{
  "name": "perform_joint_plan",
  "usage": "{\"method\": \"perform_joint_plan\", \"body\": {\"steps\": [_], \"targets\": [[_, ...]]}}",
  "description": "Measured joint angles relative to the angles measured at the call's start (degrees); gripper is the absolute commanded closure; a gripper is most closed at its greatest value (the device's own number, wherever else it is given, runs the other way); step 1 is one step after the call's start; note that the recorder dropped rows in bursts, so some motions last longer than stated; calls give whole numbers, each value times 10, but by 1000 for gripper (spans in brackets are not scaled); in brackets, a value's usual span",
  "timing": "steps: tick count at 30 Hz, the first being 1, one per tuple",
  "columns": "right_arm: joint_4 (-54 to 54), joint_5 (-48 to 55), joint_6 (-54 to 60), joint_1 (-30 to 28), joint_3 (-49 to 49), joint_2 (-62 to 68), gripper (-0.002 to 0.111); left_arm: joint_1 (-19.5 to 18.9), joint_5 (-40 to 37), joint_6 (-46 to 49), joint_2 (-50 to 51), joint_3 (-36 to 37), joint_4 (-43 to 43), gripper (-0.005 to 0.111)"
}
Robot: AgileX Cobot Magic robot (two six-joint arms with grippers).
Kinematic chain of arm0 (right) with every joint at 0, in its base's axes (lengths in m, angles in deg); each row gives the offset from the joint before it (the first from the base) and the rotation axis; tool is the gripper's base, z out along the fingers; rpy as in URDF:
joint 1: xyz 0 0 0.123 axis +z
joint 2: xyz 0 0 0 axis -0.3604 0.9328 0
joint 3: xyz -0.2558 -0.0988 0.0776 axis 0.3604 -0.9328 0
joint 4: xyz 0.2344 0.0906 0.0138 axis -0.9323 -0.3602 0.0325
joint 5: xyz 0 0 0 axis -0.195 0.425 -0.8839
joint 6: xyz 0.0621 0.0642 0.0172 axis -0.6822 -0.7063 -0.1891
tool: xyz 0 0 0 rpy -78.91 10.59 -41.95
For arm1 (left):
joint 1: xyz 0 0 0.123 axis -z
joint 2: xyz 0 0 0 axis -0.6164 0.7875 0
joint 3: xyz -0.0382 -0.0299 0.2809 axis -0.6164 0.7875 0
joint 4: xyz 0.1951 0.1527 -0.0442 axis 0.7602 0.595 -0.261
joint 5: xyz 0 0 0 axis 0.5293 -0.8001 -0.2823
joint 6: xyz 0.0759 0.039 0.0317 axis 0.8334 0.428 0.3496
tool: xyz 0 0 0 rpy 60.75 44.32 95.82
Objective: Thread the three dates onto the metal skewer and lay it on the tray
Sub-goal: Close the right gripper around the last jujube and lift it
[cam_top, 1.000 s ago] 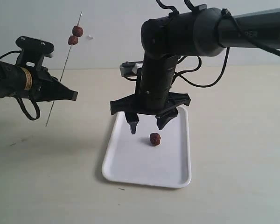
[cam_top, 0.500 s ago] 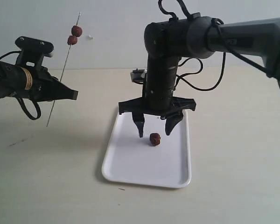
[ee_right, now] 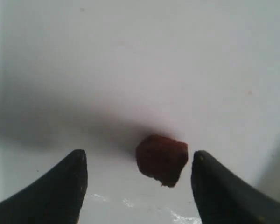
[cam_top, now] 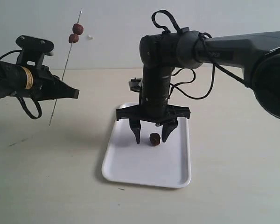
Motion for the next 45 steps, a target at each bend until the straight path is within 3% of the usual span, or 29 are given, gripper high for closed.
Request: {"method": "perform_joint_plan", "body": {"steps": [18,24,30,45], "targets": [[17,0,-19,-2,1,7,51,0,14,-6,0,0,0,107],[17,0,-23,-2,1,10,57,0,14,-6,0,0,0,107],[17,0,-24,-2,1,10,71,0,14,-6,0,0,0,107],[17,0,-24,-2,1,10,77,0,15,-10,0,0,0,107]]}}
